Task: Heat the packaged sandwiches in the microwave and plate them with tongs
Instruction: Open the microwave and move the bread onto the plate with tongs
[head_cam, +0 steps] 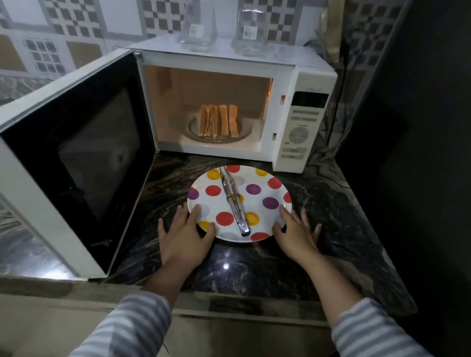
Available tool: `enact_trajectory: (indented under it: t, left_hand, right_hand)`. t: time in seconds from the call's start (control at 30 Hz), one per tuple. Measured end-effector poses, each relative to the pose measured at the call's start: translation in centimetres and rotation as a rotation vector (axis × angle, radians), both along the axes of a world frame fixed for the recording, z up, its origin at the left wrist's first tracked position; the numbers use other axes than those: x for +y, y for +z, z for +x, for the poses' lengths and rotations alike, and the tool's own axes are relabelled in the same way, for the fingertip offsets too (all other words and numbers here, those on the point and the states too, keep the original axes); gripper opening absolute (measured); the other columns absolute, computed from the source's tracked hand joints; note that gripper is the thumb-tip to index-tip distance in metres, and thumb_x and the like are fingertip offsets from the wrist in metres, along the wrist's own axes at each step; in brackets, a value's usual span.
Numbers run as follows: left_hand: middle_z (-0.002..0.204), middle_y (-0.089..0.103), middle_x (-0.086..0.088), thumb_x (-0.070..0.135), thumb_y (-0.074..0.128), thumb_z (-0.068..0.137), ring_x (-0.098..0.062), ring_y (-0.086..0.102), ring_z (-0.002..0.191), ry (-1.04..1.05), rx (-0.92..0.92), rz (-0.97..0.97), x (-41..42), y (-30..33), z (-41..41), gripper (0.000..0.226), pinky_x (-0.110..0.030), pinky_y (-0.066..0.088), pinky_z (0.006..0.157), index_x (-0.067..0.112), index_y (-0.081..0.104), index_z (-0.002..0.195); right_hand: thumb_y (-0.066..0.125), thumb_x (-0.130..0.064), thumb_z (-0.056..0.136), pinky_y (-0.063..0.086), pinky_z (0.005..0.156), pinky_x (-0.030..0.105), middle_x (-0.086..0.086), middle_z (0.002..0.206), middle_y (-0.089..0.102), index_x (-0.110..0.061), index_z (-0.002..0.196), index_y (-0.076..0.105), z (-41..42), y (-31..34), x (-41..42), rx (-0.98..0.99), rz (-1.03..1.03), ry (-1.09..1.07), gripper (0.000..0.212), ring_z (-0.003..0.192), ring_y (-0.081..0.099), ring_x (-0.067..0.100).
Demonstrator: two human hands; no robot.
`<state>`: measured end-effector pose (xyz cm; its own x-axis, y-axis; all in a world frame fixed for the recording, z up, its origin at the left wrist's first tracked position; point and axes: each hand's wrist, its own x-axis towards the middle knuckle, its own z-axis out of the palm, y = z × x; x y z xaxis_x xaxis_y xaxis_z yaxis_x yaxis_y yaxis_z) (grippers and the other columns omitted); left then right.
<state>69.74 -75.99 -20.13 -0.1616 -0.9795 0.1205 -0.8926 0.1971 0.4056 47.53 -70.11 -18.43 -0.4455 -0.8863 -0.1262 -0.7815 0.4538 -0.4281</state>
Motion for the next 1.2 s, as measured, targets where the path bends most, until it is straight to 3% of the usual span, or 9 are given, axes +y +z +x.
enact_trajectory:
  t: [0.27,0.37,0.43,0.6,0.77,0.93,1.1,1.2]
  left_hand:
    - [0.158,0.019,0.003,0.058,0.033,0.091,-0.011,0.005,0.147,0.019,-0.01,0.021,0.3,0.3,-0.2,0.061,-0.047,-0.003,0.118,0.034,0.024,0.147]
    - [0.16,0.008,0.0,0.058,0.034,0.092,-0.015,0.001,0.147,0.058,0.024,0.04,0.2,0.6,-0.6,0.063,-0.047,-0.002,0.117,0.034,0.021,0.148]
    - [0.161,0.0,0.0,0.051,0.037,0.094,-0.017,-0.003,0.147,0.067,0.049,0.039,-0.5,1.0,-0.9,0.063,-0.051,0.0,0.117,0.032,0.017,0.15]
    - [0.16,-0.008,0.004,0.017,0.046,0.094,-0.014,-0.012,0.146,-0.116,-0.119,-0.049,-3.8,3.0,-2.0,0.066,-0.052,-0.002,0.116,0.029,0.012,0.15]
    - [0.16,-0.004,0.009,0.021,0.046,0.095,-0.012,-0.014,0.146,-0.313,-0.269,-0.122,-7.2,3.6,-3.4,0.067,-0.052,-0.004,0.116,0.032,0.011,0.15]
    - [0.16,-0.005,0.008,0.02,0.045,0.095,-0.013,-0.013,0.146,-0.408,-0.323,-0.082,-8.4,4.8,-4.5,0.065,-0.051,-0.006,0.115,0.027,0.012,0.151]
    - [0.158,0.016,0.012,0.022,0.047,0.096,-0.01,-0.008,0.147,-0.503,-0.387,-0.126,-9.5,4.5,-4.3,0.049,-0.054,-0.009,0.115,0.039,0.036,0.14]
    - [0.147,0.04,0.015,0.018,0.047,0.095,-0.007,0.007,0.146,-0.515,-0.352,-0.153,-9.0,4.6,-4.4,0.04,-0.046,-0.009,0.116,0.037,0.048,0.13]
  right_hand:
    - [0.043,-0.036,0.095,-0.008,0.117,0.052,0.007,0.151,0.016,-0.032,0.145,0.033,0.4,0.7,-0.3,-0.013,-0.041,-0.081,0.051,0.144,0.009,0.026]
    - [0.047,-0.035,0.094,0.017,0.117,0.047,0.005,0.143,0.032,-0.025,0.14,0.042,1.2,1.3,-1.3,0.107,-0.131,-0.059,0.047,0.136,0.026,0.026]
    - [0.046,-0.037,0.095,0.032,0.108,0.04,0.002,0.137,0.044,-0.022,0.136,0.048,2.4,1.9,-2.5,0.12,-0.2,0.027,0.044,0.129,0.037,0.023]
    - [0.043,-0.057,0.091,0.034,0.1,0.039,0.002,0.128,0.057,-0.016,0.126,0.054,5.0,3.0,-5.8,0.206,-0.177,0.124,0.055,0.12,0.047,0.024]
    - [0.038,-0.064,0.09,0.037,0.096,0.04,0.007,0.126,0.056,-0.011,0.124,0.053,5.7,2.6,-7.7,0.259,-0.088,0.133,0.064,0.117,0.051,0.025]
    - [0.042,-0.057,0.091,0.04,0.089,0.041,0.005,0.112,0.062,-0.014,0.111,0.058,5.6,2.3,-8.1,0.278,-0.124,0.153,0.05,0.104,0.058,0.024]
    - [0.054,-0.042,0.087,0.037,0.072,0.033,0.0,0.091,0.067,-0.021,0.091,0.062,4.4,2.7,-7.3,0.141,-0.146,0.206,0.022,0.09,0.064,0.024]
    - [0.056,-0.041,0.083,0.036,0.083,0.037,-0.002,0.096,0.067,-0.024,0.095,0.062,3.9,3.3,-6.5,0.171,-0.141,0.185,0.022,0.097,0.061,0.025]
